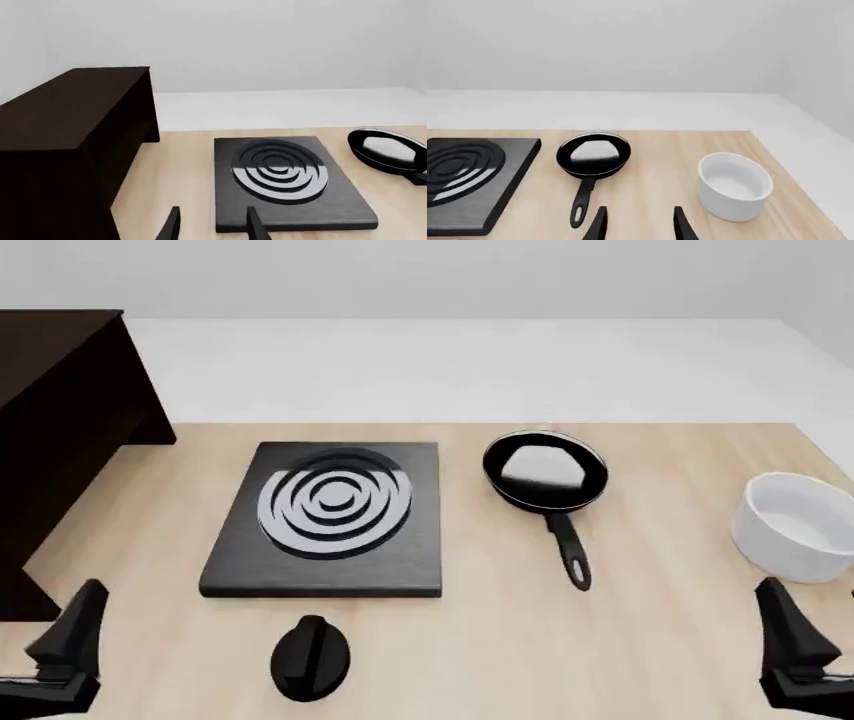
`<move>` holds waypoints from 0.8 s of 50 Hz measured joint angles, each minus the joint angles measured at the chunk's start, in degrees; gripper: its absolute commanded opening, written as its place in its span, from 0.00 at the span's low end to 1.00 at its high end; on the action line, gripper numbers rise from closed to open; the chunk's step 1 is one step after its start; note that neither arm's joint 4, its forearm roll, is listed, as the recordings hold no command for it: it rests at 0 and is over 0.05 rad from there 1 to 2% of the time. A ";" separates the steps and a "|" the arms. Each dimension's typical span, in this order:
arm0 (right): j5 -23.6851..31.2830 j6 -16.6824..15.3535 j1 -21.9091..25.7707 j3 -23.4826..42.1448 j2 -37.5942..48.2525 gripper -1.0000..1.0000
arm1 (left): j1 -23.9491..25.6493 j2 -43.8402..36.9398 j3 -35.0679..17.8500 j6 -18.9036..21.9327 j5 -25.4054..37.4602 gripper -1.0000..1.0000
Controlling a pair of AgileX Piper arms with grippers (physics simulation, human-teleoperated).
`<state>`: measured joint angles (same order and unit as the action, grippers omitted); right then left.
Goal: Put the frying pan on the cabinet shelf.
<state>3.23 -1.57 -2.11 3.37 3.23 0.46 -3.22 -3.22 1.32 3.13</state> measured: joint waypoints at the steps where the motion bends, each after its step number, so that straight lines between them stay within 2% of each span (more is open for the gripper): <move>1: -0.20 0.09 0.17 -0.17 -0.25 1.00 | 0.01 0.27 0.25 -0.21 -0.25 1.00; 14: 1.85 0.38 2.48 2.54 -1.40 1.00 | 1.05 2.13 -0.76 -3.10 1.07 1.00; 29: 9.19 0.44 5.80 11.96 2.45 1.00 | 2.62 2.43 -7.88 -5.44 8.16 1.00; 40: 15.31 1.42 7.26 20.72 7.92 1.00 | 3.72 -0.32 -11.98 -5.91 10.37 1.00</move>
<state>18.54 -0.15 5.15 24.09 11.16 4.18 -3.54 -15.20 -4.59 13.50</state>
